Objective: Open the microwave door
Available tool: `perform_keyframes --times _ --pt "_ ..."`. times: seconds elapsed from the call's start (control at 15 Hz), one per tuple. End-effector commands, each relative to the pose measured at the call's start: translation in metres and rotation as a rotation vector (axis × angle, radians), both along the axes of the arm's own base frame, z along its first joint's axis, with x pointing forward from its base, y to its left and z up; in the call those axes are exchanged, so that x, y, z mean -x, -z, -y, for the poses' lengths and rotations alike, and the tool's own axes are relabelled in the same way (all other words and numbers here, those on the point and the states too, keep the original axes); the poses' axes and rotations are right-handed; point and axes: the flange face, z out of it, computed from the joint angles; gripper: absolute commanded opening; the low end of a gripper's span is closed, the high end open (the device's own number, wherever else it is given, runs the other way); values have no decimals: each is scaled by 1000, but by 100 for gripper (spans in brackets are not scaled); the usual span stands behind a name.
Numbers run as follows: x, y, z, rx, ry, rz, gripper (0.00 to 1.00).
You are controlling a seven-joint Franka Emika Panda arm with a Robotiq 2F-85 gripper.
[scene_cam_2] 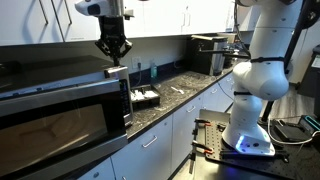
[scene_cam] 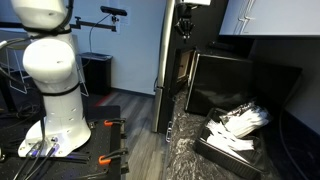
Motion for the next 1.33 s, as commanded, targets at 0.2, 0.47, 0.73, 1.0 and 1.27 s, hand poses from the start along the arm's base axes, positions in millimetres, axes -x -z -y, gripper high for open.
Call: perform_keyframes --times 0.2,0.47,0.73,1.0,1.27 --pt "-31 32 -7 2 -152 -11 0" --pt "-43 58 -10 -20 -191 -70 0" --pt "-46 67 -21 -47 -229 -114 0" --pt "-44 60 -37 -98 -247 -144 0" --pt "-44 57 -54 -130 -279 -174 0"
